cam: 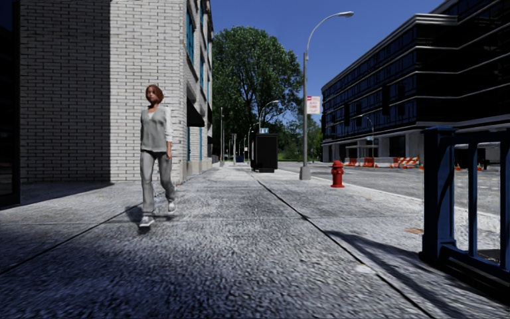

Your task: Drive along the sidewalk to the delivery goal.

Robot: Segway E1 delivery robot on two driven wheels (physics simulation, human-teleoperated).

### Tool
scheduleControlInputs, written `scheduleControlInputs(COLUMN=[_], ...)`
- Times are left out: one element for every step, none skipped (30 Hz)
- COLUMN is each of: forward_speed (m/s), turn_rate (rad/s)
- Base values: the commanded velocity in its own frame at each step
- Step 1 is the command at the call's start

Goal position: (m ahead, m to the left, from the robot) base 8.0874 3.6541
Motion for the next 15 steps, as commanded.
scheduleControlInputs(forward_speed=[2.00, 2.00, 2.00, 2.00, 2.00, 2.00, 2.00, 2.00, 2.00, 2.00, 2.00, 2.00, 2.00, 2.00, 2.00], turn_rate=[0.00, 0.00, 0.00, 0.00, 0.00, 0.00, 0.00, 0.00, 0.00, 0.00, 0.00, 0.00, 0.00, 0.00, 0.01])
